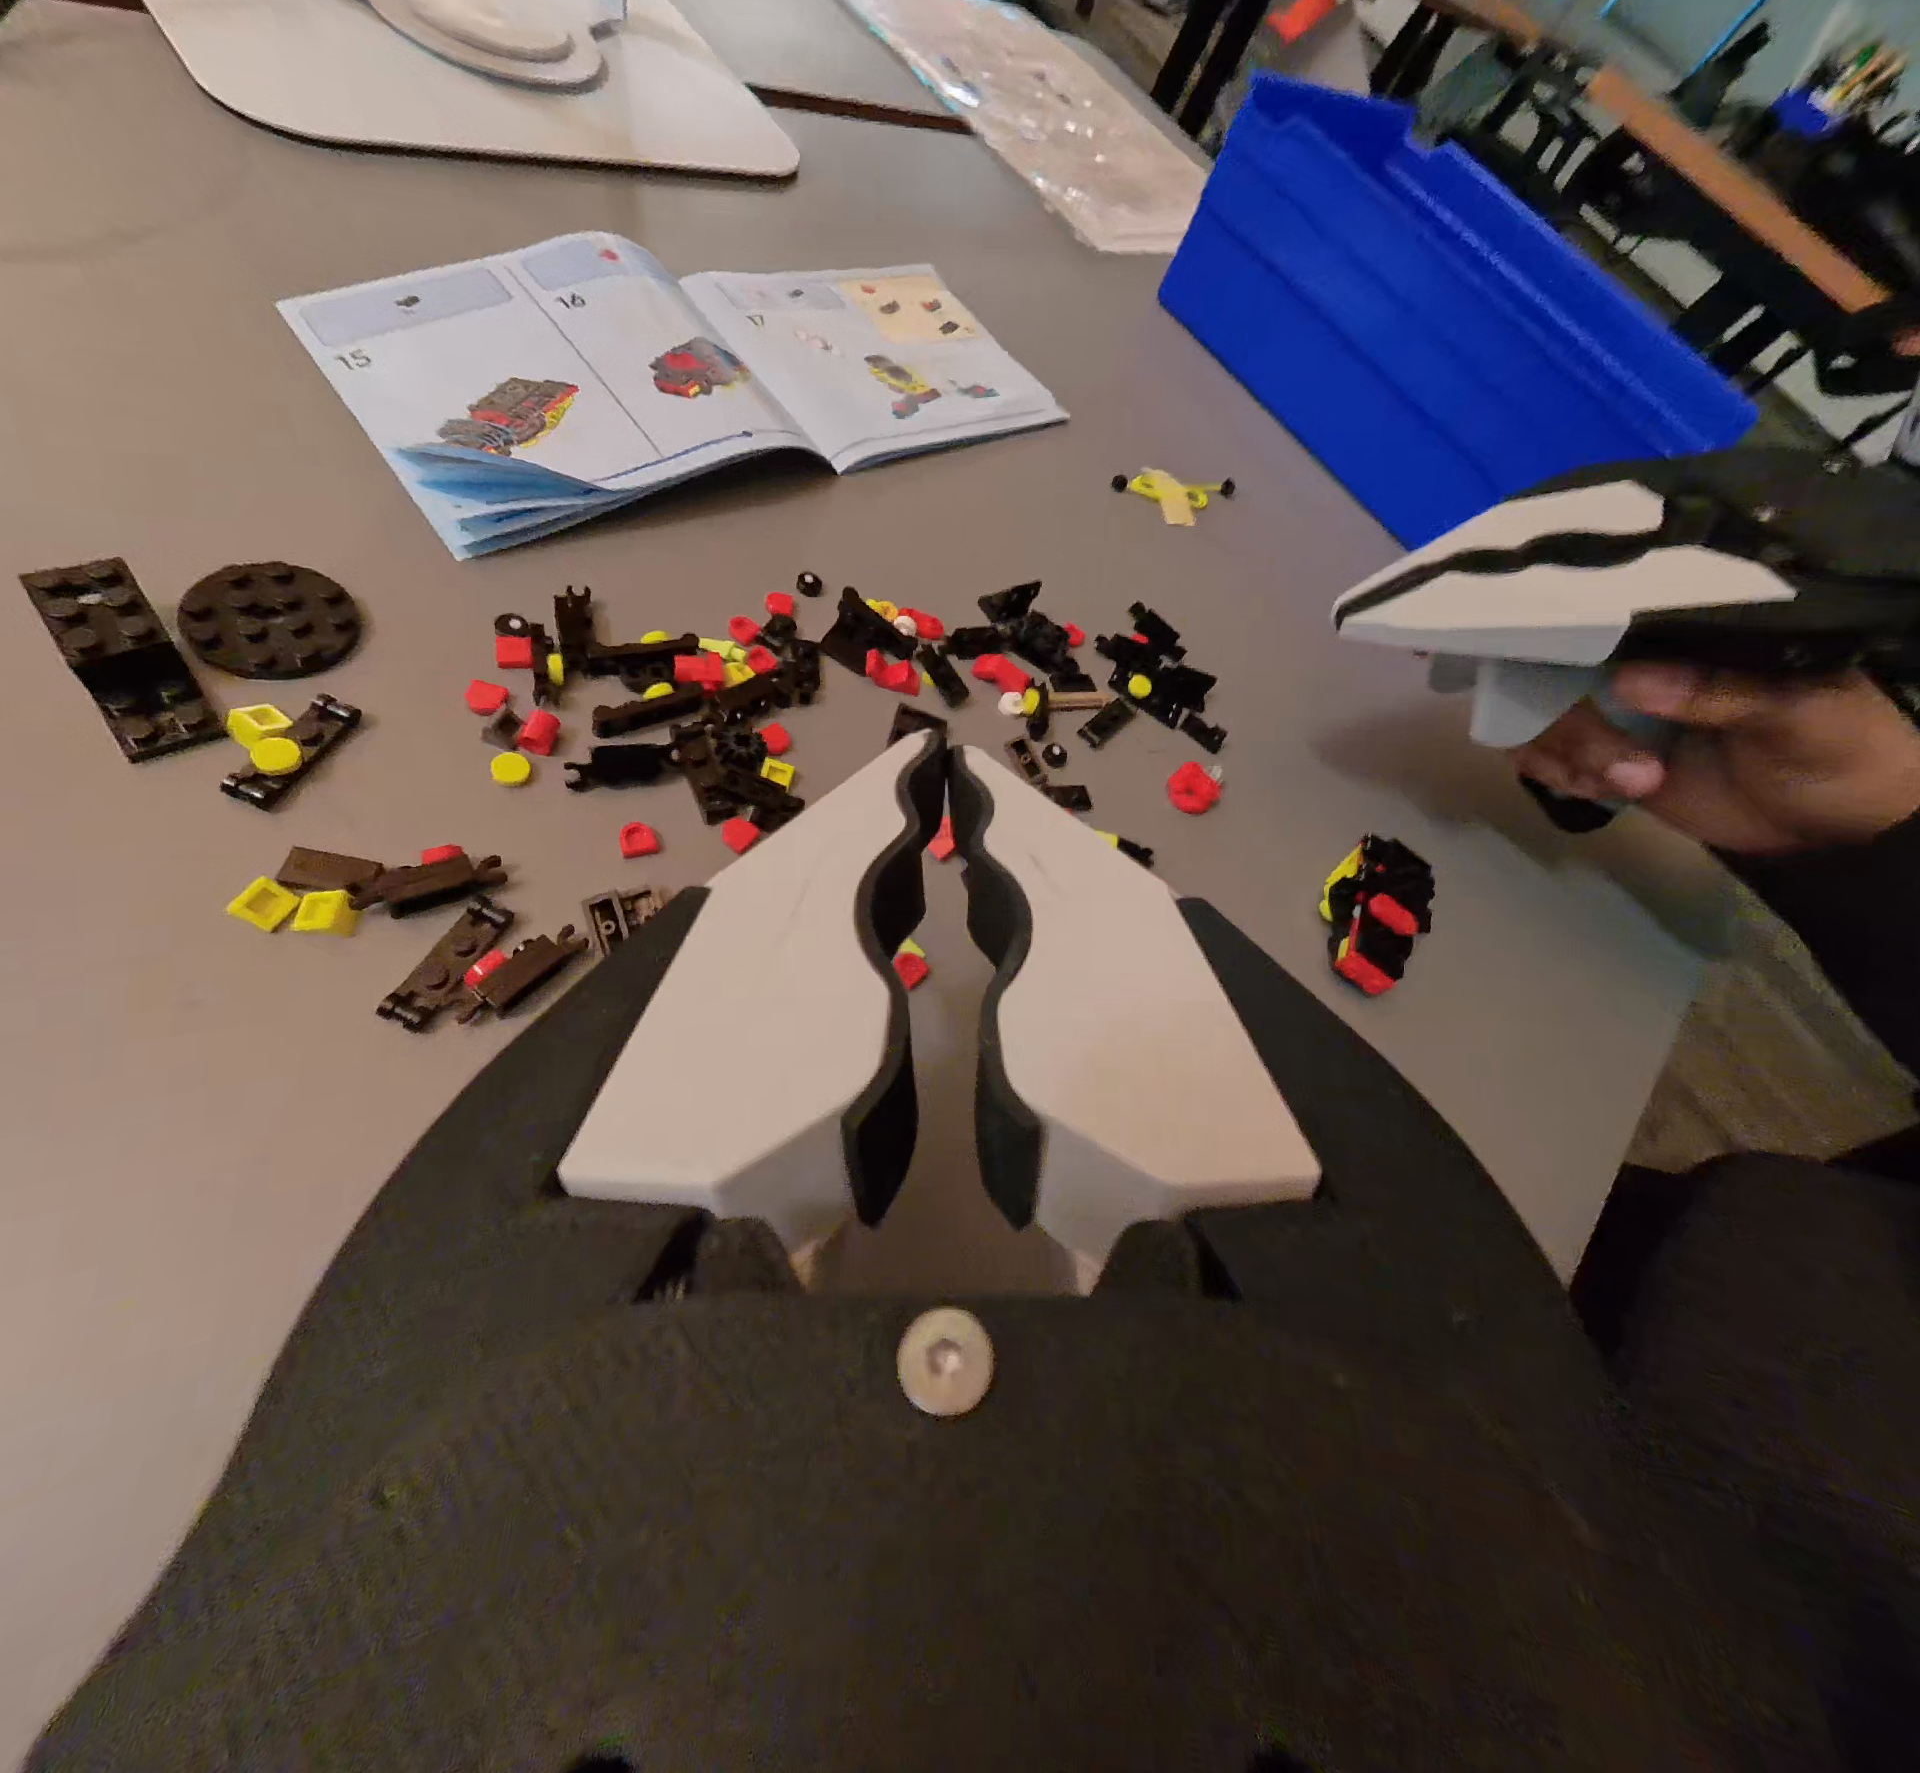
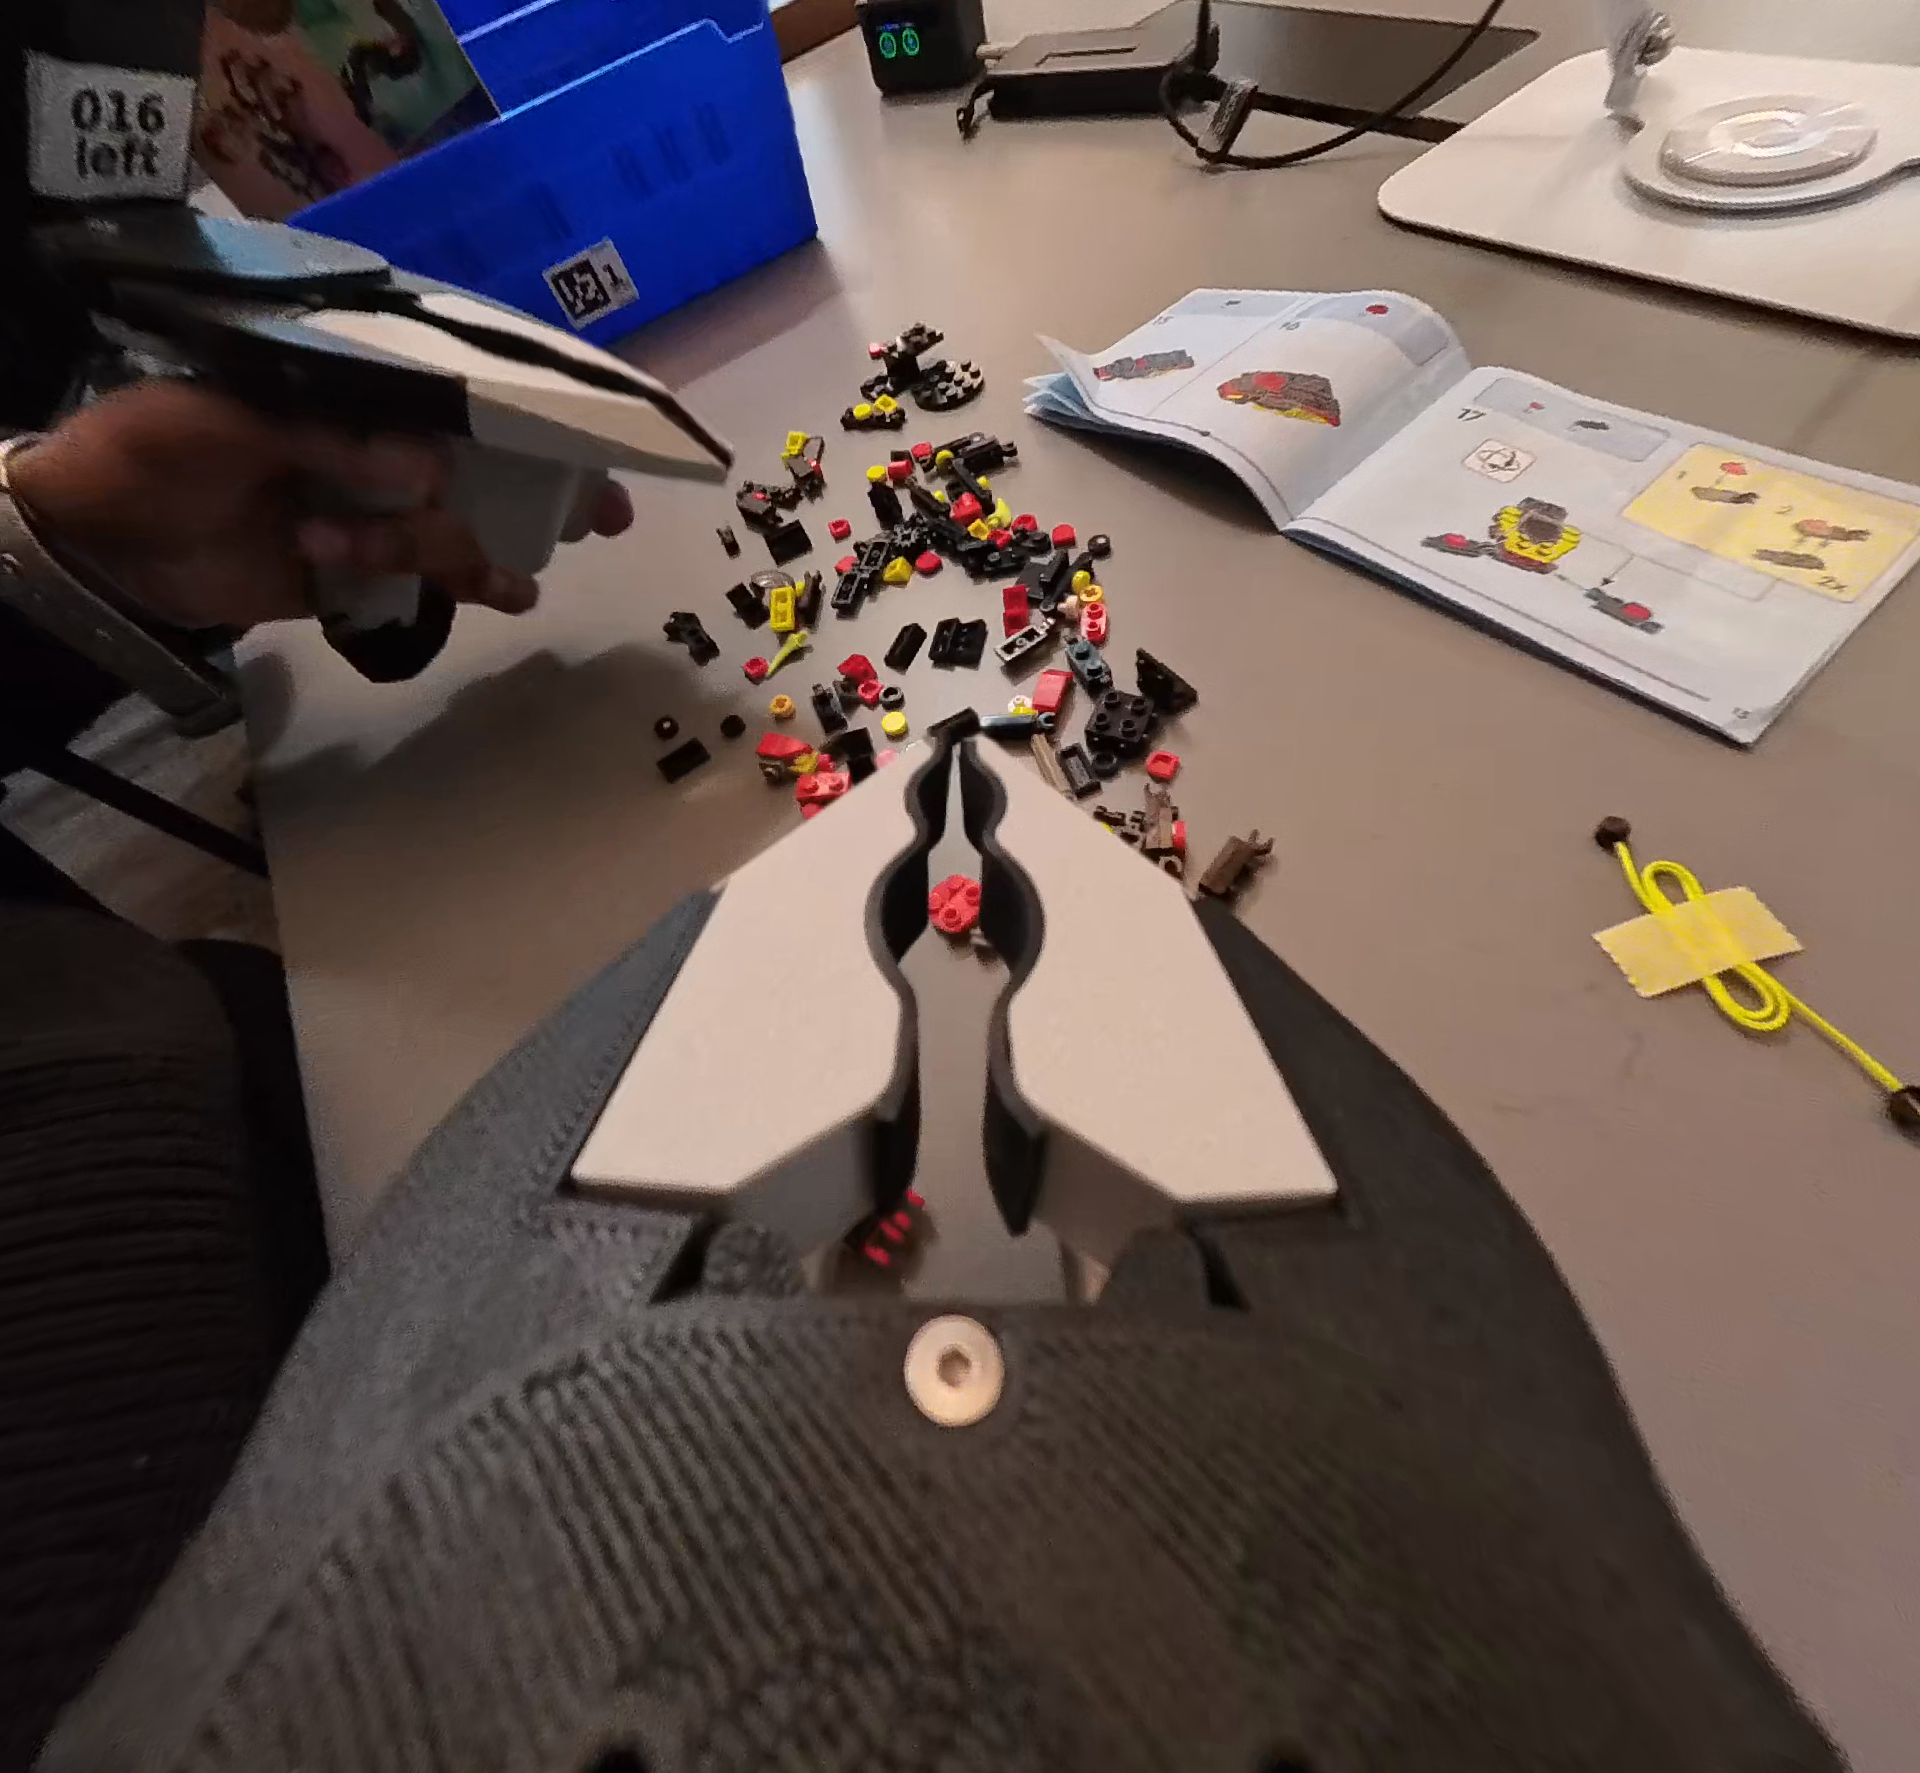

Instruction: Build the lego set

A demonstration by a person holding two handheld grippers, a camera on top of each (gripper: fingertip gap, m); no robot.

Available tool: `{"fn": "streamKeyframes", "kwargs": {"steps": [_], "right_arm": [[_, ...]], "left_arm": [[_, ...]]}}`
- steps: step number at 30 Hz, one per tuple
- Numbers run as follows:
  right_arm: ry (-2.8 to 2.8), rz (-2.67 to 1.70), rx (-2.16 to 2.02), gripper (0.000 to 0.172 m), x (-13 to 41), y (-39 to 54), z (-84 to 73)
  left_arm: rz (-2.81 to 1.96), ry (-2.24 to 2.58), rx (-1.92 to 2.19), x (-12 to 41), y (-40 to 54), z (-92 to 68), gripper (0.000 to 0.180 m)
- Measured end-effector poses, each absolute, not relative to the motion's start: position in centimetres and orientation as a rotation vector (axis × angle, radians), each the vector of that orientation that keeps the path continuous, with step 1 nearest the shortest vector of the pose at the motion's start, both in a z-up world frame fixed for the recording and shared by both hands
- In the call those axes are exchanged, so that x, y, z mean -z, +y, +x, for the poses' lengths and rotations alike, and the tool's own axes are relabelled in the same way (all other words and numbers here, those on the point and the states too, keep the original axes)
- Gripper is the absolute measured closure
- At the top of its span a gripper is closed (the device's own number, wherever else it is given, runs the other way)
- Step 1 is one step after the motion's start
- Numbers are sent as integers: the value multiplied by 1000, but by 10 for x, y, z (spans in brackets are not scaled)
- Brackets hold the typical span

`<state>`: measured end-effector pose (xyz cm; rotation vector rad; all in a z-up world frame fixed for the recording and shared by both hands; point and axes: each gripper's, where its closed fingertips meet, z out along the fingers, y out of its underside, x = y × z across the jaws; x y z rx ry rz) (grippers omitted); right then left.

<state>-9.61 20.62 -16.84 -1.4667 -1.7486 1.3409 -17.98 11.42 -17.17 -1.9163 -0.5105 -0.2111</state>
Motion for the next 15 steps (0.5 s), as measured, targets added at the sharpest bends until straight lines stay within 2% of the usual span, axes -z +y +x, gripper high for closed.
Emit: {"fn": "streamKeyframes", "kwargs": {"steps": [7,15], "right_arm": [[-1774,-1482,-1263,171,178,211,-96],[-1740,-1542,-1269,170,185,223,-100]], "left_arm": [[-1868,-525,69,162,117,-185,180],[-1837,-558,367,170,120,-175,180]]}}
